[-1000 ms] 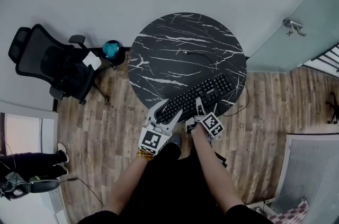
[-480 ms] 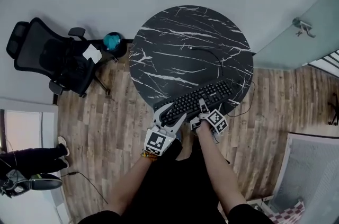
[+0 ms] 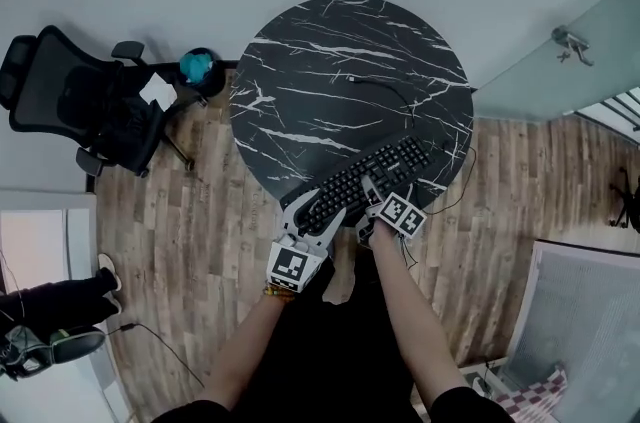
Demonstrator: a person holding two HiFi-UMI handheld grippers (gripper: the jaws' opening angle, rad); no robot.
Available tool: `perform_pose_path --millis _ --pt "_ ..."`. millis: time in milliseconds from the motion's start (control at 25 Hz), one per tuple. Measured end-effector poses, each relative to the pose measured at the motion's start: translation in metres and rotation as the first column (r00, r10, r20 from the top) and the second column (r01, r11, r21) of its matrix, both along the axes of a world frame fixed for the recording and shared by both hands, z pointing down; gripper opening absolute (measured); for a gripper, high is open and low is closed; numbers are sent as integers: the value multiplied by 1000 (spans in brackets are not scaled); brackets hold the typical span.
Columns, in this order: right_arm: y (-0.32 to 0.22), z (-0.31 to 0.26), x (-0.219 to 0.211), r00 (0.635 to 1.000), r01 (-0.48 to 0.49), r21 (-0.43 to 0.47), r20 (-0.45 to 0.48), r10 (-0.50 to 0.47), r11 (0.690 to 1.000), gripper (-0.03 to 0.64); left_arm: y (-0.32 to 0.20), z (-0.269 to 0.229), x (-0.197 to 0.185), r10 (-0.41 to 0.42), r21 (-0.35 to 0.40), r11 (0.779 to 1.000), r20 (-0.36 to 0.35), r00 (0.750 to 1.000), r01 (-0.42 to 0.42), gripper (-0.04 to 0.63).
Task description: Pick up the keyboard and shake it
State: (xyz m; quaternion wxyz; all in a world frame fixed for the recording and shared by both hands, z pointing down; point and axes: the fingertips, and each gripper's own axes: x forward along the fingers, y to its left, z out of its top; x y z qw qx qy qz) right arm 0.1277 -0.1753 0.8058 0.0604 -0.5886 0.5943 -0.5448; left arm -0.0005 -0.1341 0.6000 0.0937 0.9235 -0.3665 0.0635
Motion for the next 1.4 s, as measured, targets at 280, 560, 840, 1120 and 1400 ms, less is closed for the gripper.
perform_pose_path --millis 280,560,840,1120,1400 --pt "7 13 0 988 112 -74 -102 -119 991 265 -9 4 -3 -32 -39 999 -47 998 30 222" --pt "-4 -1 9 940 151 -104 -293 -175 983 287 -12 0 0 -30 -28 999 -67 997 28 221" --pt "-12 -16 9 867 174 -34 -469 -170 984 304 -7 6 -5 -42 -39 998 -47 998 40 221" --pt "-1 -1 15 939 84 57 -338 -60 995 310 -6 7 -11 -47 -45 998 -42 998 45 222" --pt "7 11 22 930 217 -133 -273 -246 967 318 8 37 -5 -19 -86 996 15 1000 20 222"
